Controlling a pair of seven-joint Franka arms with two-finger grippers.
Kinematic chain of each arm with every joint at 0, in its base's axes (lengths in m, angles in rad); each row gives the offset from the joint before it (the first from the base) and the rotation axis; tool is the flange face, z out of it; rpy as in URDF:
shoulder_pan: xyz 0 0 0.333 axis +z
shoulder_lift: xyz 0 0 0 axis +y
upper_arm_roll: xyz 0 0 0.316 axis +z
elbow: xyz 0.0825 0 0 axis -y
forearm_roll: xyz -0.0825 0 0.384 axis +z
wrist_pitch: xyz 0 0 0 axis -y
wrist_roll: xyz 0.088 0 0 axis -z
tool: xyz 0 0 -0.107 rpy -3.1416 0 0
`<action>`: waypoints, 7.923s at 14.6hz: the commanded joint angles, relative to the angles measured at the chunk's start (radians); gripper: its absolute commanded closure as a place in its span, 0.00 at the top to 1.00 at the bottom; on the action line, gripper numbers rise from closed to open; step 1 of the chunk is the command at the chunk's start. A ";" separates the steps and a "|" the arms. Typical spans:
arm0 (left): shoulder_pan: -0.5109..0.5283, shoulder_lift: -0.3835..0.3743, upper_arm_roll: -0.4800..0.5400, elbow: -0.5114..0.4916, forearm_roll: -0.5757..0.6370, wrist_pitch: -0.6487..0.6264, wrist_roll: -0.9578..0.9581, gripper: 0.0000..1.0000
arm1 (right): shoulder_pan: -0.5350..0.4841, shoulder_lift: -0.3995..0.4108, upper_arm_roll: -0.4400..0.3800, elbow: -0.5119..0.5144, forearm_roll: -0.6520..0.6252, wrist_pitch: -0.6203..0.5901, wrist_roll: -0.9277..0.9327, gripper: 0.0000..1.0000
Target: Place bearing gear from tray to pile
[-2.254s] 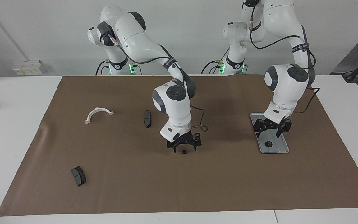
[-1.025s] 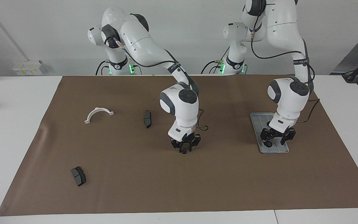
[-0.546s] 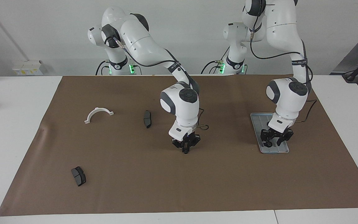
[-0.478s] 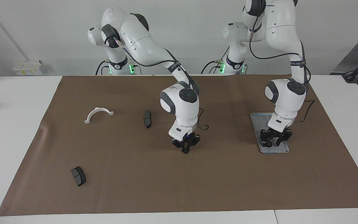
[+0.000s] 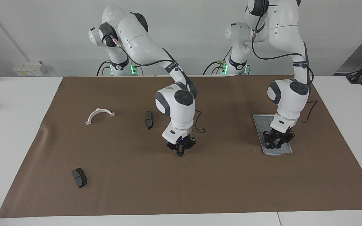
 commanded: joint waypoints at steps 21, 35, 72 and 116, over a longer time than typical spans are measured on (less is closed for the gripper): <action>-0.417 0.344 -0.001 0.541 0.046 -0.071 -0.597 0.00 | -0.203 -0.176 0.020 -0.285 0.075 0.153 -0.217 1.00; -0.419 0.134 0.009 0.322 0.036 -0.071 -0.558 1.00 | -0.085 -0.141 0.041 -0.250 0.121 0.196 -0.060 1.00; 0.080 -0.198 0.008 -0.238 0.035 -0.194 -0.057 0.73 | 0.182 0.222 0.006 0.092 -0.149 0.450 0.095 0.00; -0.480 0.418 -0.003 0.675 0.084 -0.183 -0.749 0.85 | -0.238 -0.378 0.050 -0.578 0.111 0.295 -0.308 1.00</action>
